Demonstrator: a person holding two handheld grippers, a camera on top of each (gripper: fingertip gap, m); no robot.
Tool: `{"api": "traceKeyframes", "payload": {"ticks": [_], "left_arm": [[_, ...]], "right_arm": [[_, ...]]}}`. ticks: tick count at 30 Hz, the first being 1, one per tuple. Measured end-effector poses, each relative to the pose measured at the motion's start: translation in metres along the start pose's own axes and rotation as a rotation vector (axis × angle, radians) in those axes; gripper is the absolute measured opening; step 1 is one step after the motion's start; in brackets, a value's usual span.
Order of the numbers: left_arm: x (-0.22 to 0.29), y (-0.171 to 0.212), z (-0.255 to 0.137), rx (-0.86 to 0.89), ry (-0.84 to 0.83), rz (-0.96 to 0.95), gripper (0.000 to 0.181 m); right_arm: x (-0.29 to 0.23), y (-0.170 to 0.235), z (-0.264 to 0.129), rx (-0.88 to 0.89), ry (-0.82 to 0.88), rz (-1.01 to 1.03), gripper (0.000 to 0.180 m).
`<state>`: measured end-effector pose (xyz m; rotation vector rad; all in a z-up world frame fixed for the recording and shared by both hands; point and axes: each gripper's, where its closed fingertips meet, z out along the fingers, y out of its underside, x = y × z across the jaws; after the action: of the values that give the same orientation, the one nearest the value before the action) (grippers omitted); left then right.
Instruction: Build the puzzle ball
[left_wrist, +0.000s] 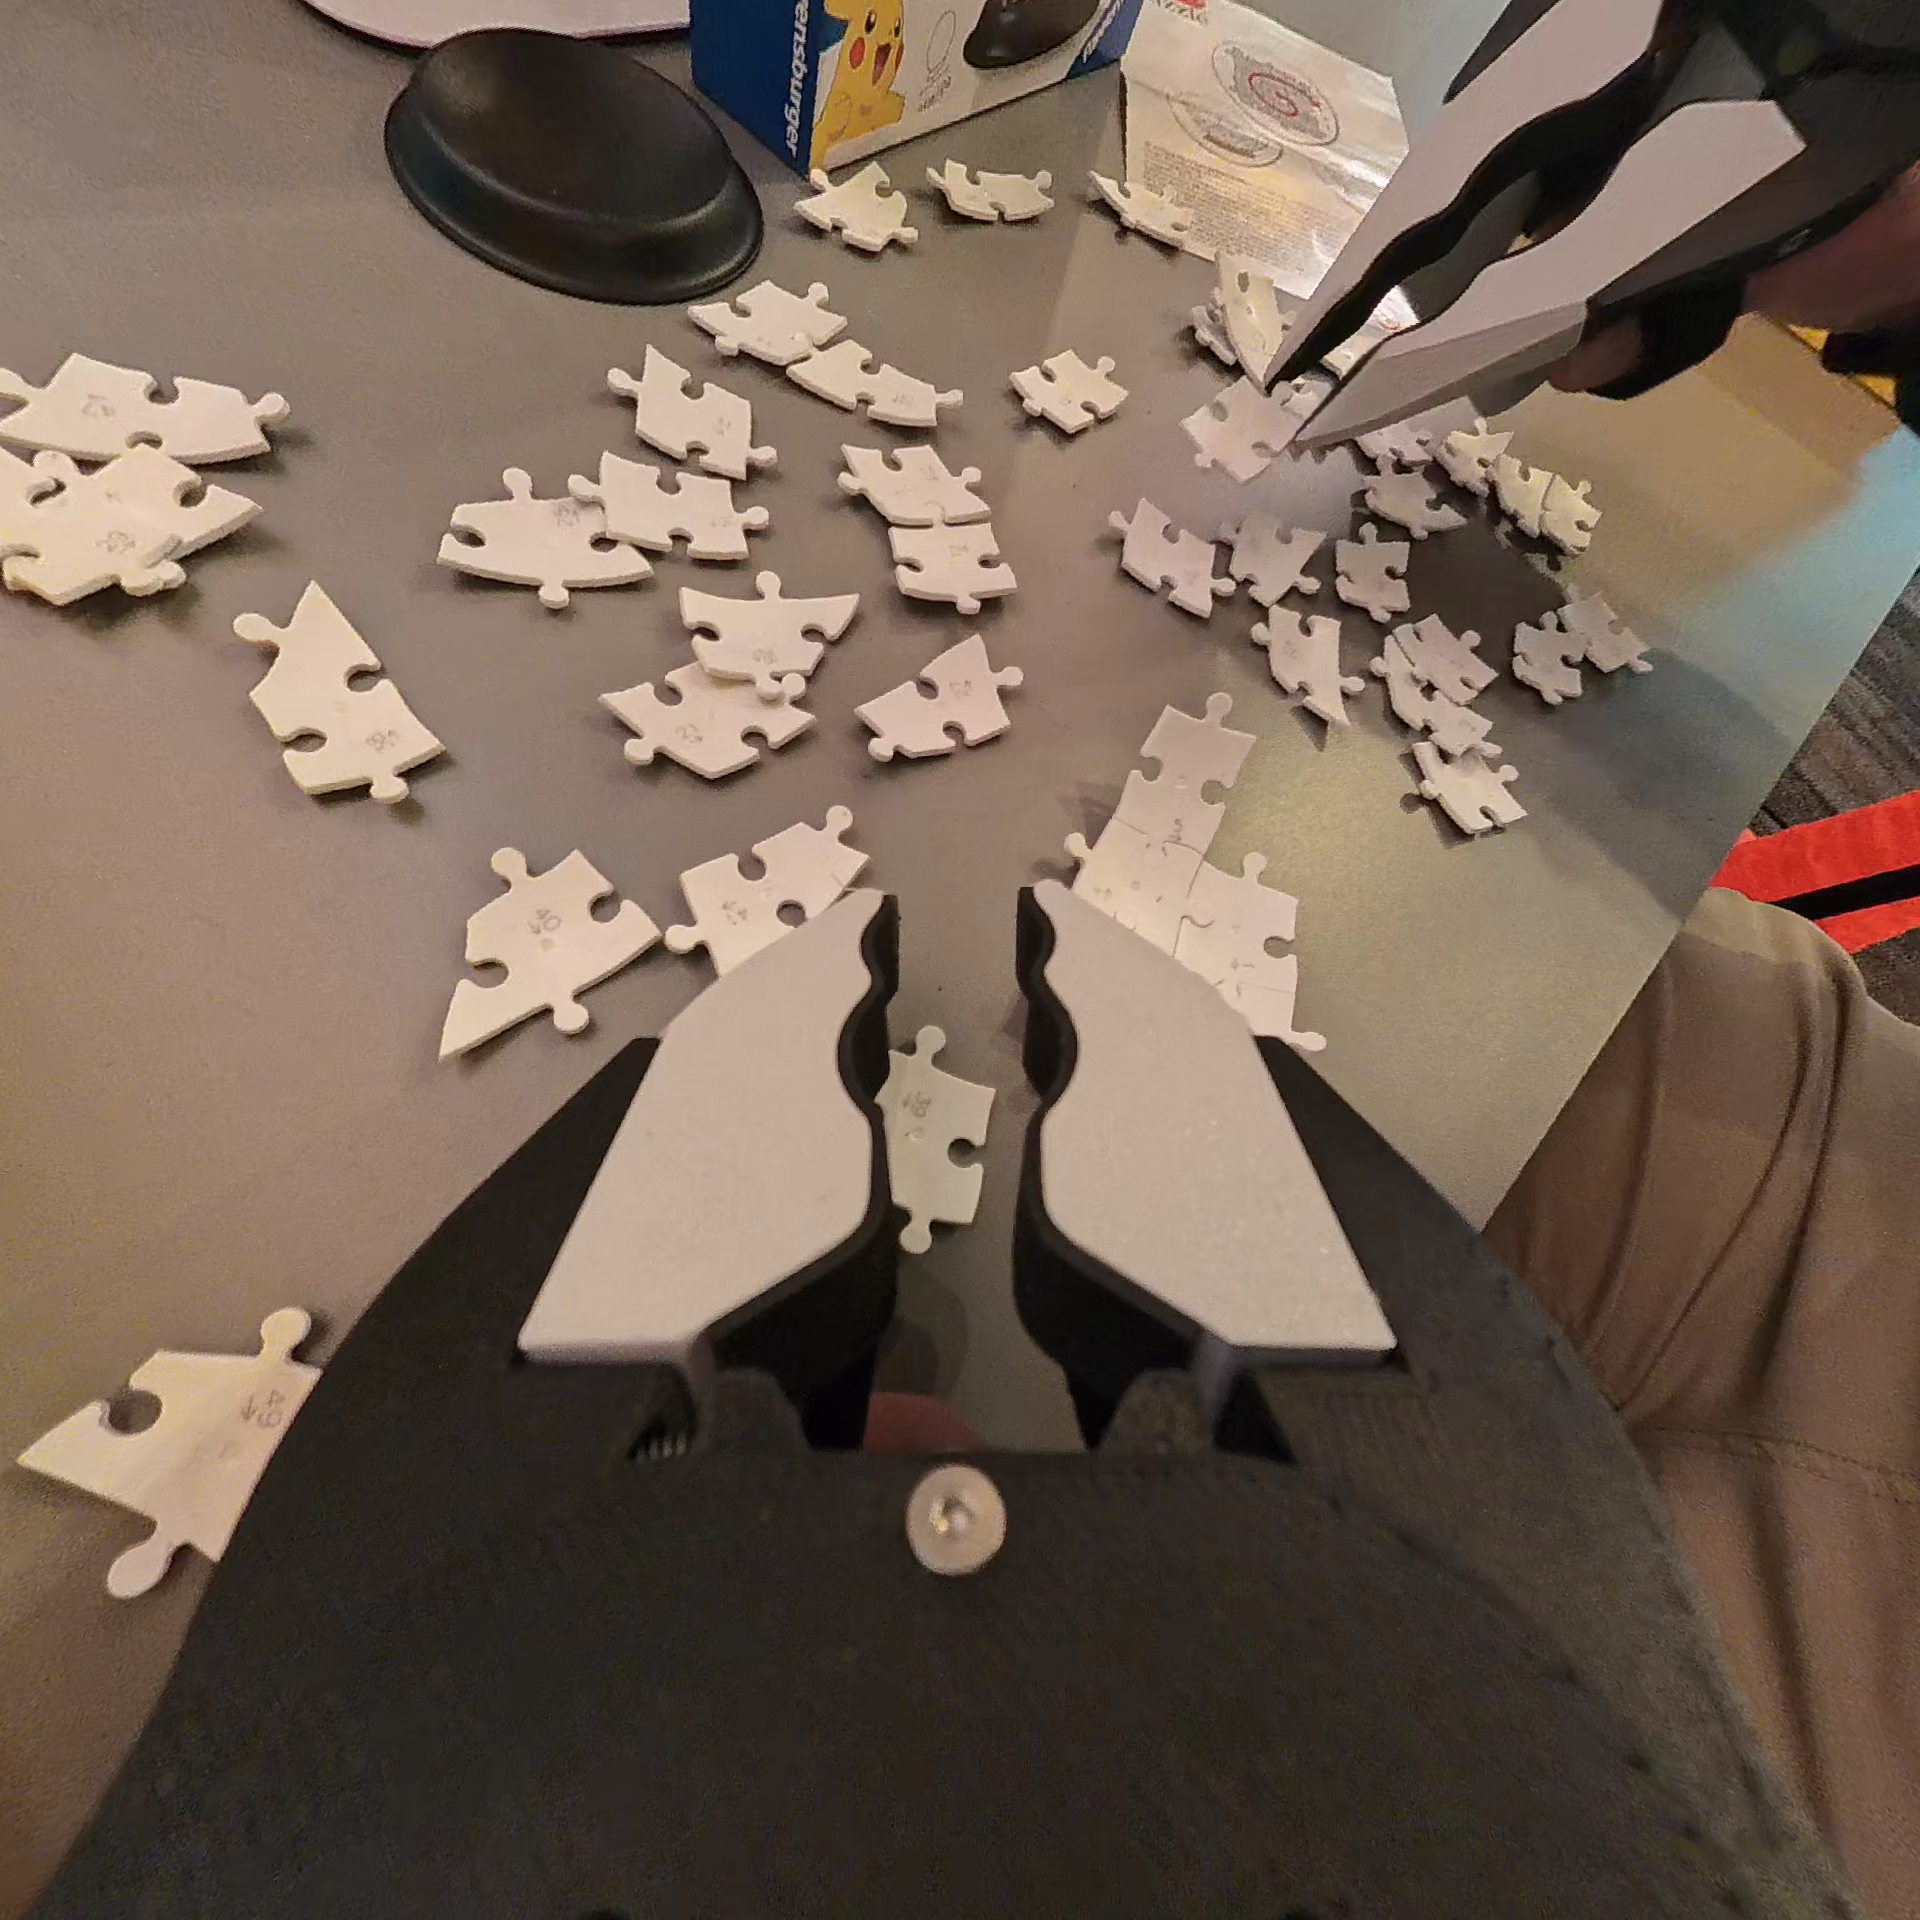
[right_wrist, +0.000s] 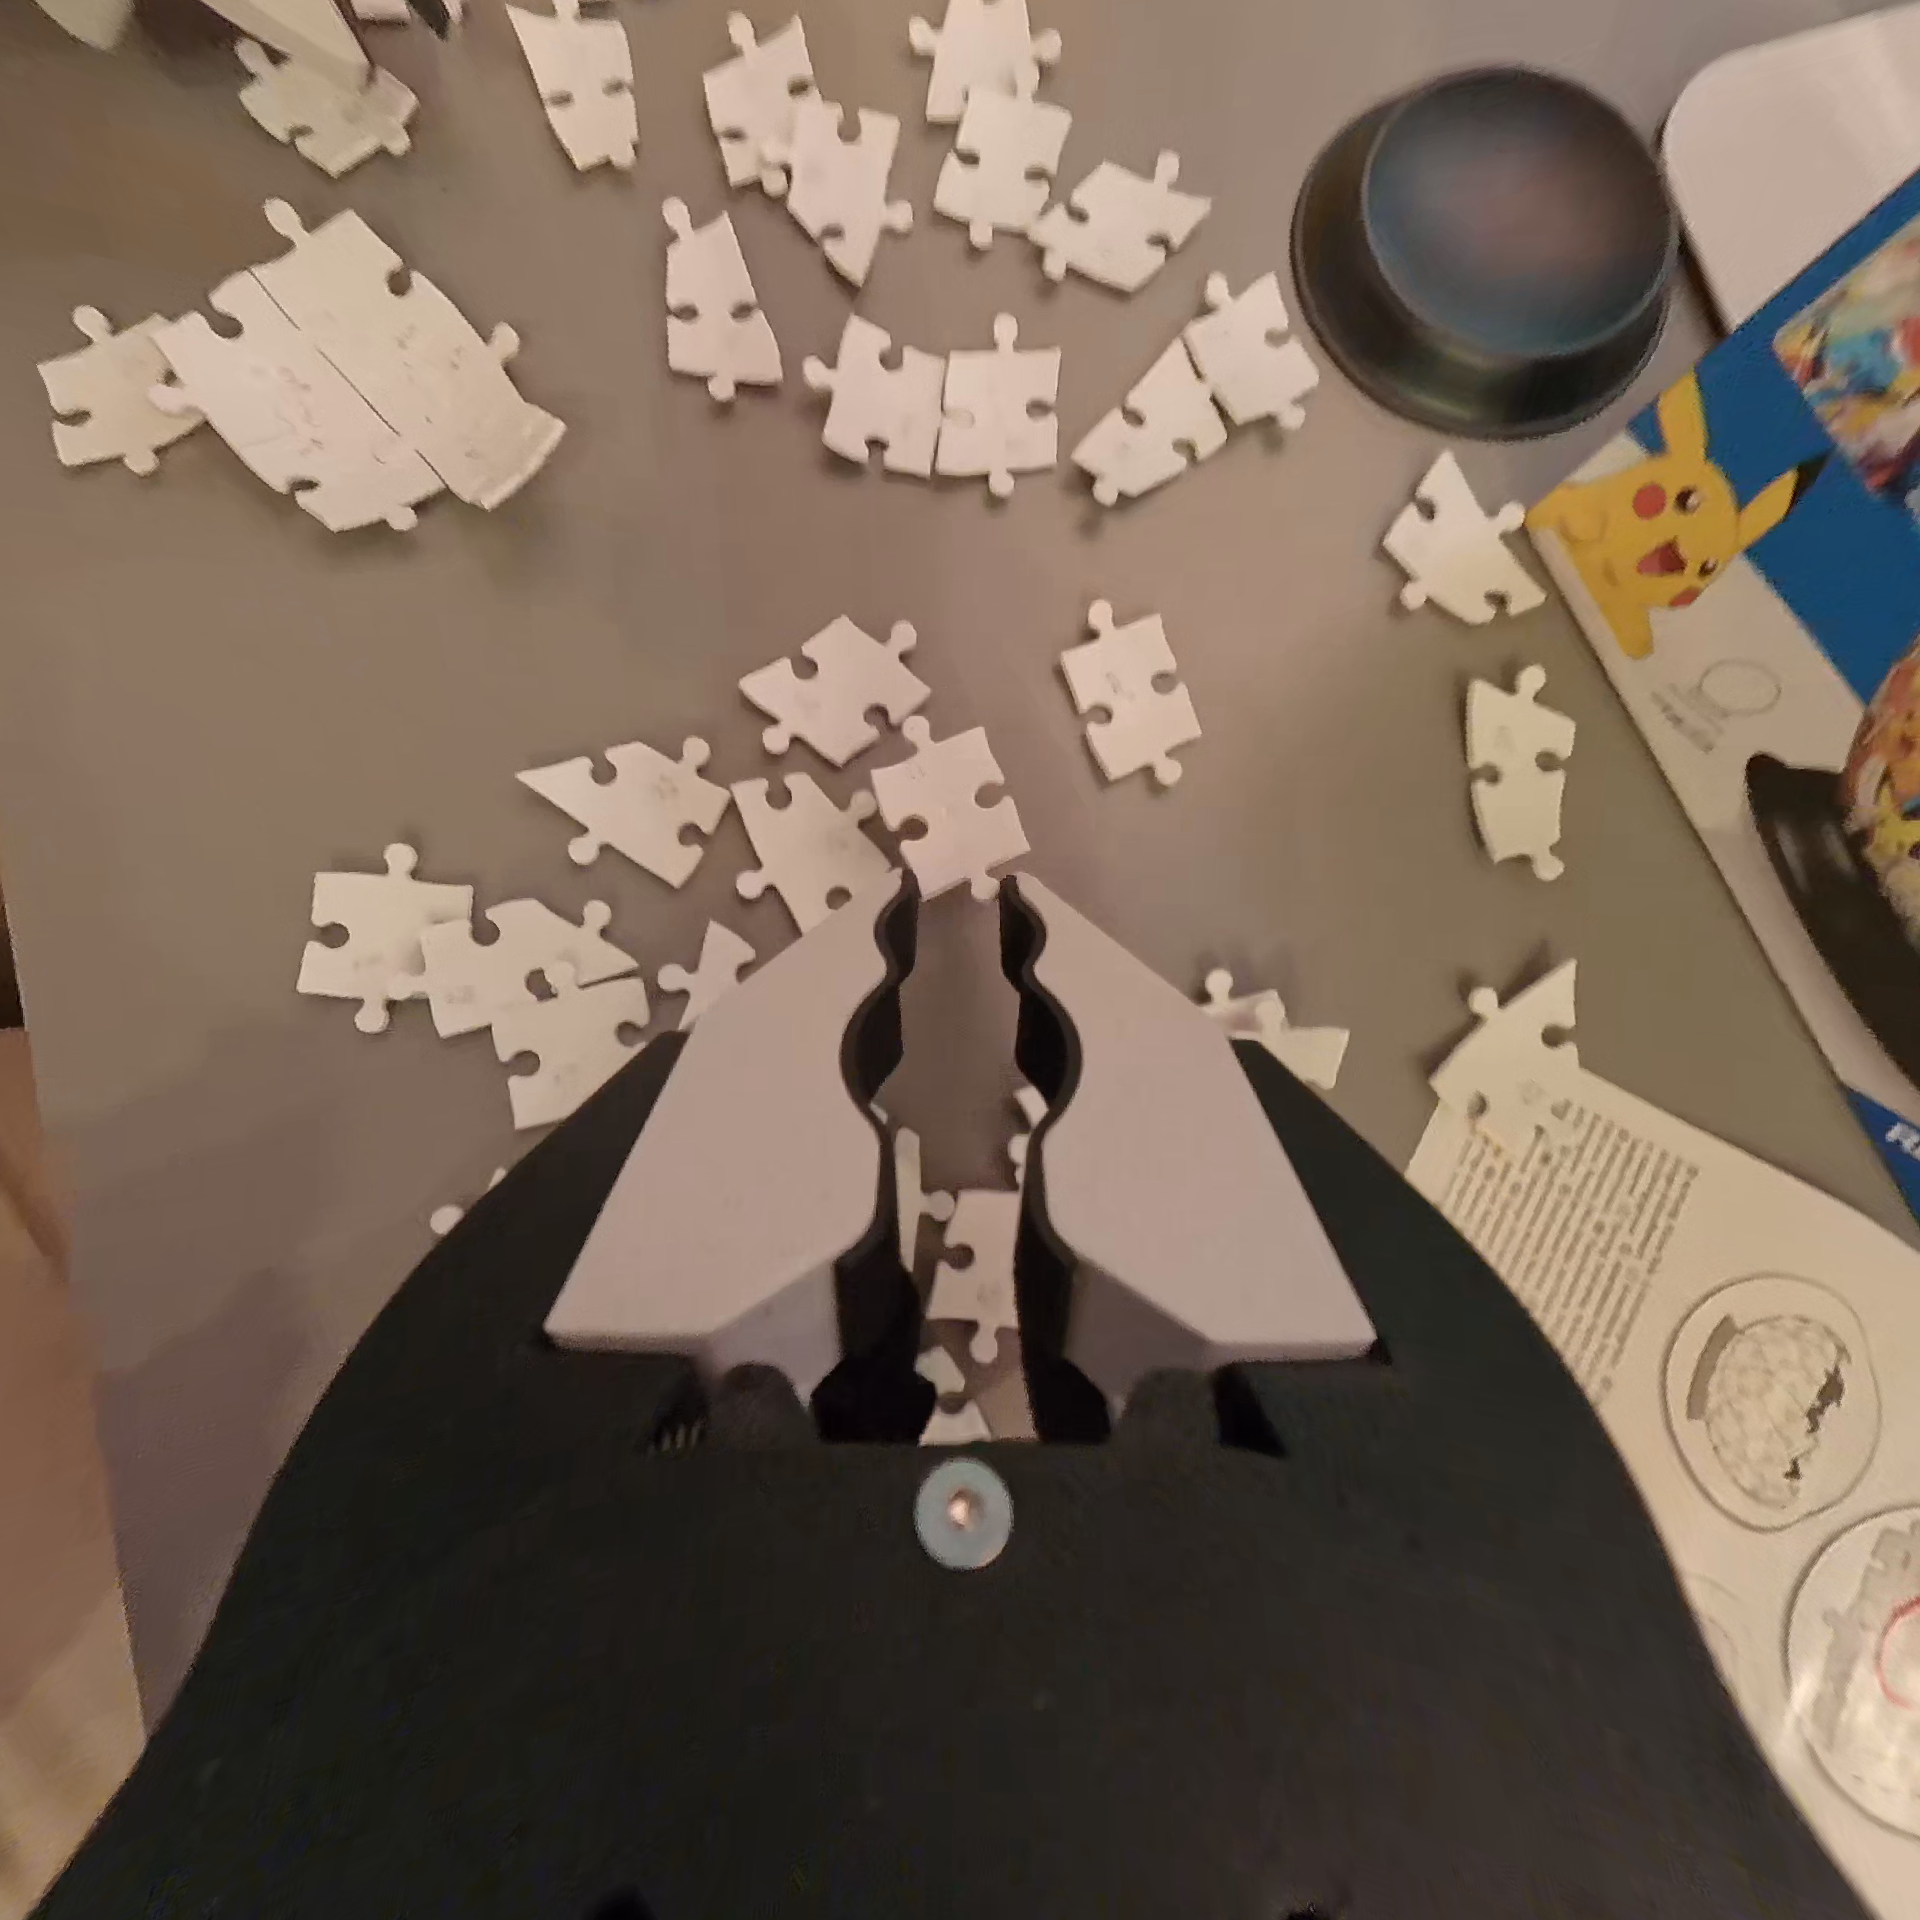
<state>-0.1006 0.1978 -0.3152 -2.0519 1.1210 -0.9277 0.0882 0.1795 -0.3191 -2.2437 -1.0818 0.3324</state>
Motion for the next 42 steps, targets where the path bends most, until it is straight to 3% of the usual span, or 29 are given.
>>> {"api": "traceKeyframes", "payload": {"ticks": [11,25,32,37,42], "left_arm": [[-0.001,0.0,0.0,-0.002,0.0,-0.005,0.021],[0.0,0.0,0.0,0.002,0.009,-0.017,0.021],[-0.001,-0.001,0.0,0.011,0.014,-0.031,0.021],[-0.002,-0.002,0.0,0.011,0.018,-0.041,0.021],[-0.002,-0.002,0.0,0.015,0.018,-0.044,0.021]], "right_arm": [[0.004,0.016,0.003,-0.071,-0.008,0.046,0.022],[0.026,-0.042,0.025,0.046,0.117,0.057,0.025],[0.046,-0.04,0.04,0.036,0.142,0.117,0.03],[0.052,-0.063,0.051,0.091,0.13,0.169,0.035],[0.057,-0.068,0.074,0.037,0.15,0.22,0.042]]}}
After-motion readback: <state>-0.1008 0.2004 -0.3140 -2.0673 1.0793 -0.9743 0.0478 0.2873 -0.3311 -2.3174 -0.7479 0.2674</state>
